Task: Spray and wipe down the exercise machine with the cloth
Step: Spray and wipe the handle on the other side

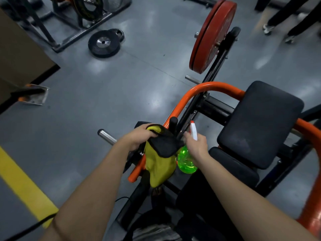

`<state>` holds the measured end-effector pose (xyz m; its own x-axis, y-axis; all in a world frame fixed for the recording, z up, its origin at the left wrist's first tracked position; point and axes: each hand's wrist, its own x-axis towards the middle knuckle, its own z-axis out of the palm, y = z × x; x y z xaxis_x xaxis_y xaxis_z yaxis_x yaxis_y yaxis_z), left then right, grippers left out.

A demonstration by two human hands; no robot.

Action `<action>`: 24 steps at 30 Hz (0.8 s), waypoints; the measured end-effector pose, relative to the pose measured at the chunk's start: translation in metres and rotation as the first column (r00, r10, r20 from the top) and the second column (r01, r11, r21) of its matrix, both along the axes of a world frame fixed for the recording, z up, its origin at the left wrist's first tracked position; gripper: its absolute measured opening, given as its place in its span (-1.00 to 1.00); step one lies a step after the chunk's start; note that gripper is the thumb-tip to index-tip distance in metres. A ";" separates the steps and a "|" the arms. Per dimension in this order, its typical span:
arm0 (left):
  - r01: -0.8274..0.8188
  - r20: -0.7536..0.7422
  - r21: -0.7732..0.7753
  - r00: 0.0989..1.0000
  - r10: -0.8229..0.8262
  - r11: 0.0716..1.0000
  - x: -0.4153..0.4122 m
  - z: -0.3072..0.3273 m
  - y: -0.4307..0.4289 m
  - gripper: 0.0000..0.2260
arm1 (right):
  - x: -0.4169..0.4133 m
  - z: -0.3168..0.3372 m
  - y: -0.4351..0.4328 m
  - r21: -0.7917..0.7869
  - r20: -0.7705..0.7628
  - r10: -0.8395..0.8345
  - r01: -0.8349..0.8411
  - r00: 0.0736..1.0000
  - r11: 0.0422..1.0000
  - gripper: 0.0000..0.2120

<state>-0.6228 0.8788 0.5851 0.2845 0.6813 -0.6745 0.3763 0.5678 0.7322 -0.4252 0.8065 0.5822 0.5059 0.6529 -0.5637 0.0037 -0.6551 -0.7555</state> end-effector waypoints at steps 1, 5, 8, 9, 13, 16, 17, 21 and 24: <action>-0.056 -0.083 0.079 0.995 0.062 0.995 0.000 -0.019 0.002 -0.77 | 0.004 -0.002 -0.001 0.001 0.004 -0.009 0.009 1.000 1.000 -0.75; 0.164 -0.541 0.438 0.833 0.114 0.884 0.009 -0.068 -0.018 -0.36 | 0.016 -0.007 -0.009 0.002 0.023 -0.013 0.013 1.000 1.000 -0.76; 0.497 -0.693 0.405 0.714 -0.097 0.767 0.028 -0.081 -0.039 -0.15 | 0.020 -0.019 -0.013 -0.003 0.030 -0.028 0.028 0.999 1.000 -0.73; 0.573 -0.706 0.310 0.673 -0.220 0.759 0.037 -0.084 -0.044 -0.06 | 0.020 -0.021 -0.014 -0.011 0.030 -0.027 0.027 0.999 1.000 -0.73; 0.549 -0.714 0.135 0.631 -0.304 0.825 0.072 -0.103 -0.044 0.21 | 0.012 -0.036 -0.017 -0.021 0.037 -0.004 0.005 0.999 1.000 -0.69; 0.506 -0.778 0.146 0.589 -0.217 0.850 0.088 -0.111 -0.039 0.19 | 0.004 -0.051 -0.017 -0.033 0.033 -0.011 0.013 0.999 0.999 -0.71; 0.492 -0.785 0.173 0.592 -0.182 0.854 0.090 -0.114 -0.037 0.13 | 0.003 -0.055 -0.018 -0.039 0.024 -0.023 0.024 0.999 0.999 -0.72; 0.379 -0.754 0.320 0.656 -0.009 0.868 0.091 -0.134 -0.027 -0.05 | 0.005 -0.077 -0.021 -0.037 -0.002 -0.013 0.013 1.000 0.999 -0.71; 0.291 -0.692 0.394 0.718 0.073 0.872 0.089 -0.142 -0.018 -0.20 | 0.011 -0.095 -0.023 -0.023 0.029 0.085 -0.084 0.996 0.996 -0.60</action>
